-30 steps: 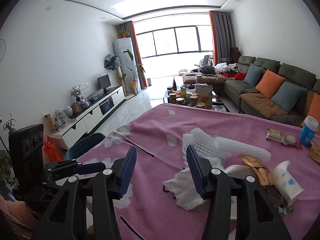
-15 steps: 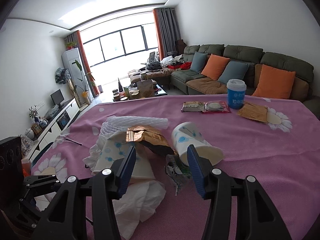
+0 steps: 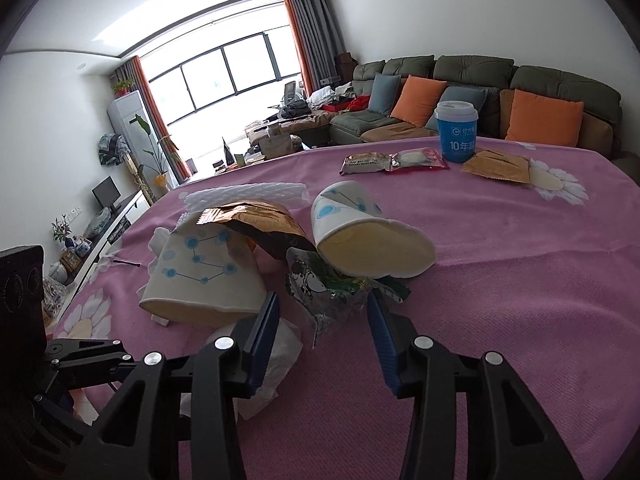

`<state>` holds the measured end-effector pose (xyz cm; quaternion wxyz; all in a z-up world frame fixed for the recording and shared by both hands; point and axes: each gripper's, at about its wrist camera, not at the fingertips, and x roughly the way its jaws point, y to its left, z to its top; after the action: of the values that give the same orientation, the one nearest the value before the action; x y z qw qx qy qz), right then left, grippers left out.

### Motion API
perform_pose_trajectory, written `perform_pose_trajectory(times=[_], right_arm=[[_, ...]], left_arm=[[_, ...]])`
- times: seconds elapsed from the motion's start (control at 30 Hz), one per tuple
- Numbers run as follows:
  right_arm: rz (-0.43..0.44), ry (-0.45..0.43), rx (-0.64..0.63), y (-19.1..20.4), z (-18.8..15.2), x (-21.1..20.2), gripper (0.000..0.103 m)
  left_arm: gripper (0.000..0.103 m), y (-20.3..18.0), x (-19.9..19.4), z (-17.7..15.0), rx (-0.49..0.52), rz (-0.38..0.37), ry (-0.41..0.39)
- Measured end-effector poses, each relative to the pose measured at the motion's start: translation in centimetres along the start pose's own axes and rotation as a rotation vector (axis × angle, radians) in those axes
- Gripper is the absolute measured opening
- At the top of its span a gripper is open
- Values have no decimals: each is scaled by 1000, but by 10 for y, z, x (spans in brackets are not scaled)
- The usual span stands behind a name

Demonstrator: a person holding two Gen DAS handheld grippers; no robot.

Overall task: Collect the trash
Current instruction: 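Grasp the clear plastic wrapper with the right tool while the left tool grasps a white tissue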

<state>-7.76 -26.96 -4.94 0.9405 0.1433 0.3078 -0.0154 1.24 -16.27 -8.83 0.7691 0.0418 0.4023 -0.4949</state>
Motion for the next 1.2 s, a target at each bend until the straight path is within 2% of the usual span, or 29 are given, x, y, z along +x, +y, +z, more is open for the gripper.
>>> perform_pose_trajectory(times=[0.07,0.1,0.17,0.27,0.6,0.8,1.2], right_arm=[[7,4,6,-1,0,1,26],[7,6,6,-1,-1,0,21],[12,8,7,-3,-1,1,21],[12,4,6,-3,-1,-3,18],[74,0,-37,16,4,-24,16],[109,-11,-51,27,6,-35,16],[169,-73,-106,57,19,-54,16]], left_arm=[[22,2,5,0,-12,2,9],[19,4,6,1,-18,2,9],[11,9,5,1,-34,-15,8],[7,13,-1,-1,-39,-22,-9],[5,11,-30,-14,16,-22,-53],[5,25,-58,-28,-11,-4,-93],[5,51,-131,-54,-56,23,-225]])
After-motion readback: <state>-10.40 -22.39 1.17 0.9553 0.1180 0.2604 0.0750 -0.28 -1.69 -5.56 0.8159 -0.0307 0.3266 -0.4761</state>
